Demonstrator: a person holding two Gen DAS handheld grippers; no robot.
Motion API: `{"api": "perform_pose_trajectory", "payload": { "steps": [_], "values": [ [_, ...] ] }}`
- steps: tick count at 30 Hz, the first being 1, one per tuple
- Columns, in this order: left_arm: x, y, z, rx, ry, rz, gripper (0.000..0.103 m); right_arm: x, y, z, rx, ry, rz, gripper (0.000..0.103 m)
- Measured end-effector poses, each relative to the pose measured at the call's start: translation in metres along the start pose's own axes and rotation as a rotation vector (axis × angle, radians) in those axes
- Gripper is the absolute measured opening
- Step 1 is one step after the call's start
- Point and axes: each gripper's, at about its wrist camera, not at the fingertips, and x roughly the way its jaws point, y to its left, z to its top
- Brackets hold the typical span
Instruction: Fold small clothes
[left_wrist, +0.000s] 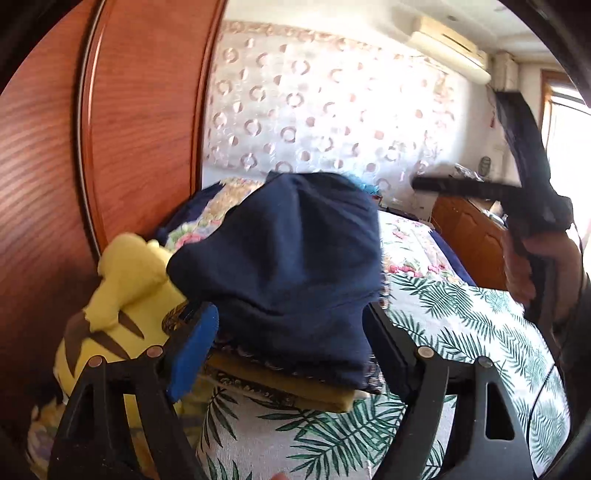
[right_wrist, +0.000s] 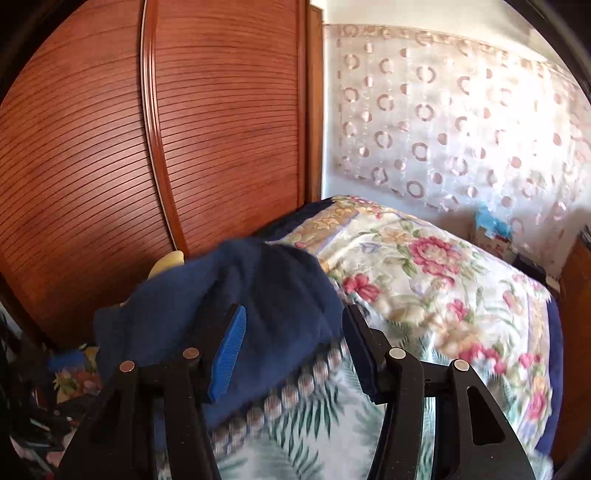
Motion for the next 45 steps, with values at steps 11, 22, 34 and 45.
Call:
{"api": "perform_pose_trajectory", "payload": {
  "steps": [11,22,34,45],
  "values": [
    [-0.034,-0.066,-0.003,0.126,-0.033,-0.058,0.081,-0.147,0.017,-0.108,0.127,-0.080,-0.117,0.056],
    [-0.071,-0.117,0.000,0.190,-0.095,-0.101,0.081,-0.260,0.074,-0.160,0.209,-0.192,-0.275,0.083],
    [-0.098,-0.142,0.007,0.220,-0.148,-0.101,0.081,-0.329,0.122,-0.184,0.277,-0.267,-0.415,0.084],
    [-0.107,-0.149,0.005,0.236,-0.169,-0.101,0.081,-0.311,0.132,-0.183,0.291,-0.272,-0.438,0.084]
  ]
}}
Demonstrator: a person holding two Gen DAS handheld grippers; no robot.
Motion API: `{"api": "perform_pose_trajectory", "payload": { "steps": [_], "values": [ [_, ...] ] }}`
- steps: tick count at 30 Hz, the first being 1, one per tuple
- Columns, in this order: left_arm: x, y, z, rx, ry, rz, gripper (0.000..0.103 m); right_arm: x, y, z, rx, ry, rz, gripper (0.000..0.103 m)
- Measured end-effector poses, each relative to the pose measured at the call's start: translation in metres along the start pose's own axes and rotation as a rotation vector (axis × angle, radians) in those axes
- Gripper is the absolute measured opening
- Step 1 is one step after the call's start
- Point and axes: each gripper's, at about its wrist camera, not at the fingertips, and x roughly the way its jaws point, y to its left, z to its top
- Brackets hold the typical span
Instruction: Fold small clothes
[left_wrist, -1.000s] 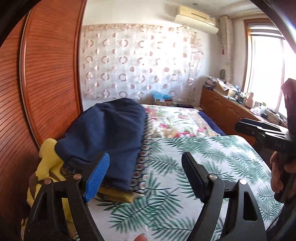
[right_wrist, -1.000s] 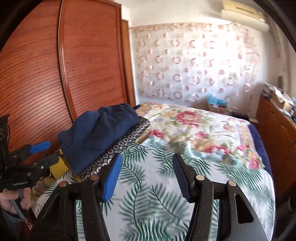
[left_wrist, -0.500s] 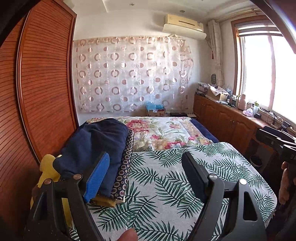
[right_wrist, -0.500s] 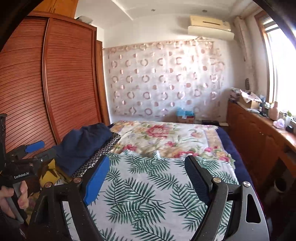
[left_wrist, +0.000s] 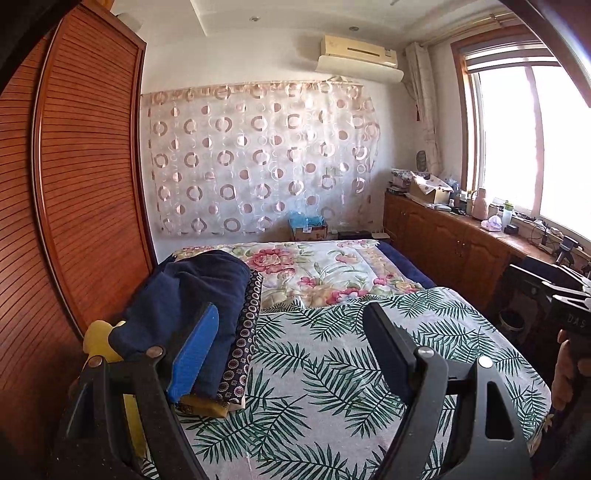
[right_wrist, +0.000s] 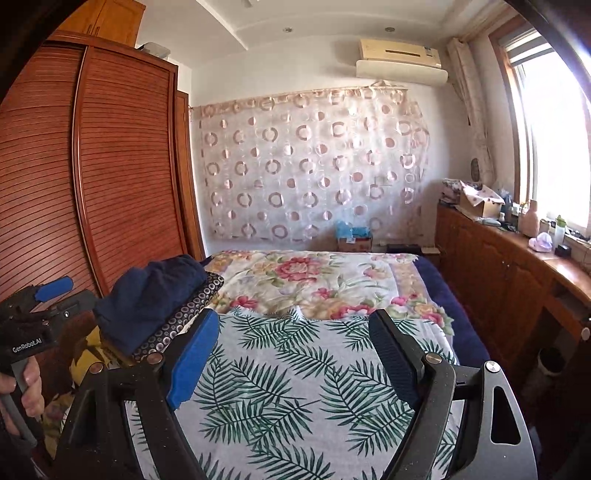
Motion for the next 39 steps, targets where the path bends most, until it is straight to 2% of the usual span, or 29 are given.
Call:
{"api": "perform_pose_trajectory", "payload": {
  "steps": [39],
  "values": [
    [-0.005,-0.002,0.001,0.000,-0.008,0.006,0.081,0.002,-0.021,-0.003,0.001,-0.002,0.001,0.084]
  ]
}}
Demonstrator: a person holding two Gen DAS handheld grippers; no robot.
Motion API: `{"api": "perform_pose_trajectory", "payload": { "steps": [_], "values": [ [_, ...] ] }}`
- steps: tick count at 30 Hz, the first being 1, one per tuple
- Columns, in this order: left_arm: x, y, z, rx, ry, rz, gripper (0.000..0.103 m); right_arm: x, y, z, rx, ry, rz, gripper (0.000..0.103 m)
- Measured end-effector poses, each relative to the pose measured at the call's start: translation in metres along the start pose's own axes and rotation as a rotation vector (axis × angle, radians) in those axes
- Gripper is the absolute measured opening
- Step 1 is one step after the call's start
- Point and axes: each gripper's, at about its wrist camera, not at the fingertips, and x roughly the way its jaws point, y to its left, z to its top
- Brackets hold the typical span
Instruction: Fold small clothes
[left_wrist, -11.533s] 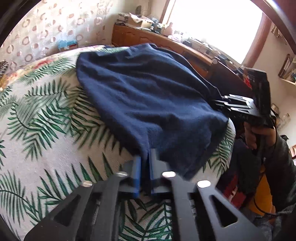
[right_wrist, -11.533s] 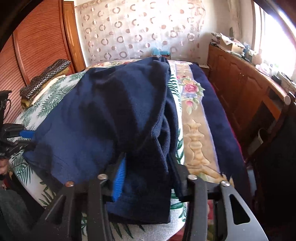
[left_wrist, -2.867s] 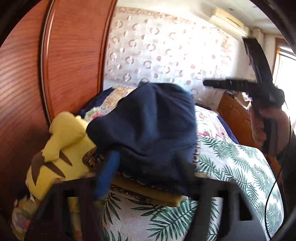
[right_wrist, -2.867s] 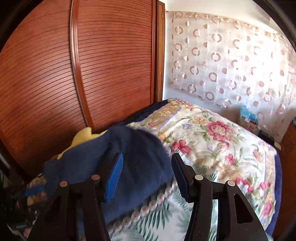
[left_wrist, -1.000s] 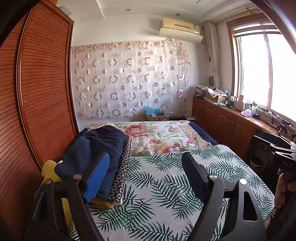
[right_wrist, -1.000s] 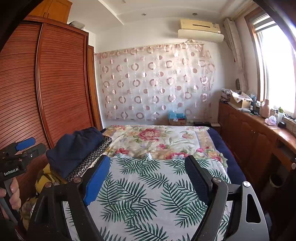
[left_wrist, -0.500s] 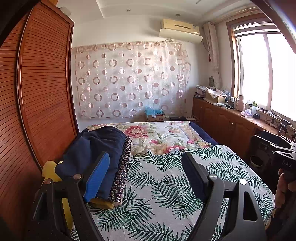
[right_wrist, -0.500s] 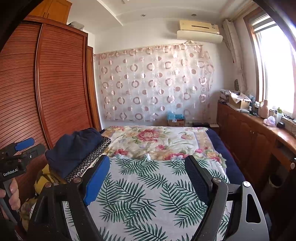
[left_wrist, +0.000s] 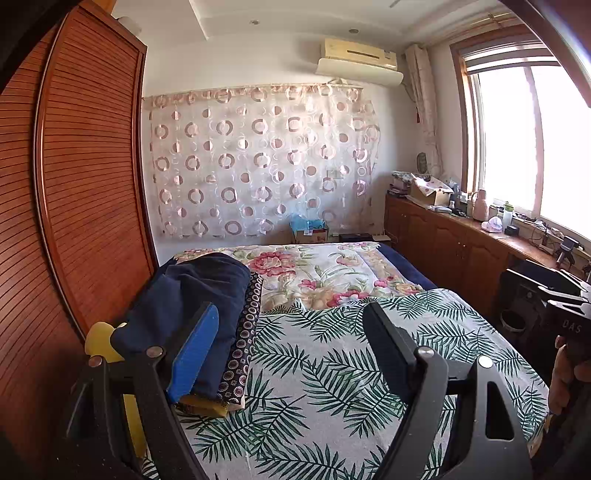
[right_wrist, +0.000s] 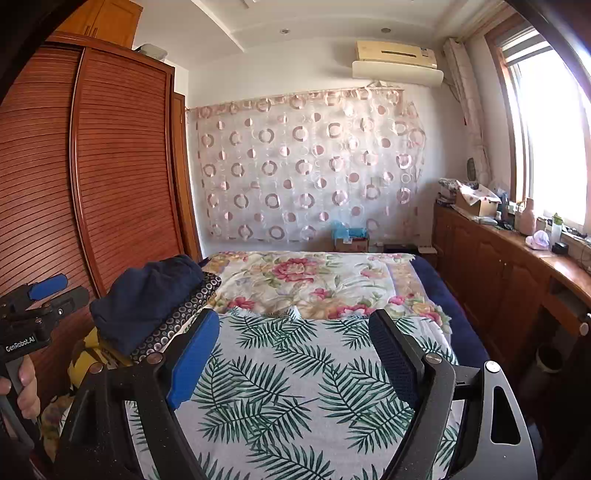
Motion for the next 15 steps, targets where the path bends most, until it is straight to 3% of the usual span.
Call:
{"api": "perform_pose_trajectory", "payload": {
  "steps": [15],
  "values": [
    [0.0004,0.0006,-0.0008,0.002,-0.001,0.000,0.081,-0.0009,-0.0072,-0.0002,0.001,0.001,0.000,0.084]
  ]
}}
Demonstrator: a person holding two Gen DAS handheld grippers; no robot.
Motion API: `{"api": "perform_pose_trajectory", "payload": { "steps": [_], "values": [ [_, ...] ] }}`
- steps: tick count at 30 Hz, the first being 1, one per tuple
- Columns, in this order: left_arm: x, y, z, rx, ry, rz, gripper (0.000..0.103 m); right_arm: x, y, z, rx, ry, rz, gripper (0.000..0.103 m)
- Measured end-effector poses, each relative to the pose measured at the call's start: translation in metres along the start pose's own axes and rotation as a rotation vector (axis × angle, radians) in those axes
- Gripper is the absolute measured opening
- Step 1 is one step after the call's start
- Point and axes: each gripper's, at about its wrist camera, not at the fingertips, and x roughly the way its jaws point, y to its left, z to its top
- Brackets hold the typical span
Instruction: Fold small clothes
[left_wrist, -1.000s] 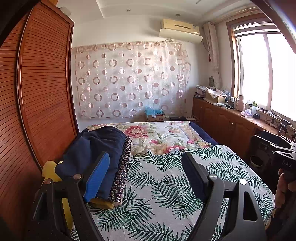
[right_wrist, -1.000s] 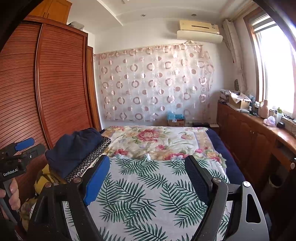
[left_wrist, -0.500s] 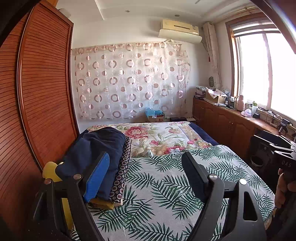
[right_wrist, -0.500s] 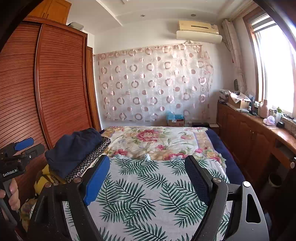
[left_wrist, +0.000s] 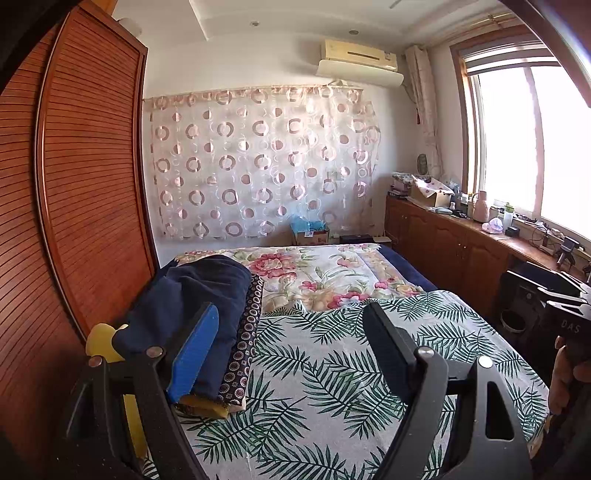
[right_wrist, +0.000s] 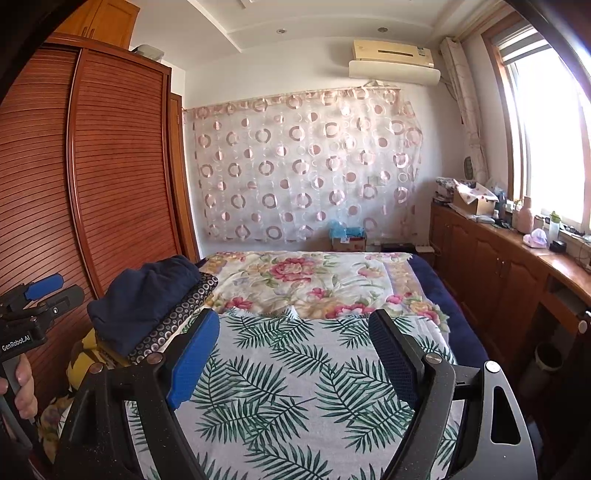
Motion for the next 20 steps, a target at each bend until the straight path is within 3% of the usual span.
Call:
{"api": "perform_pose_trajectory", "payload": {
  "steps": [20],
  "values": [
    [-0.0004,0.0004,-0.0006,0.001,-0.002,0.001,0.081,0.0018,-0.0029,0.0004,-0.002,-0.001,-0.001,0.084]
  ]
}}
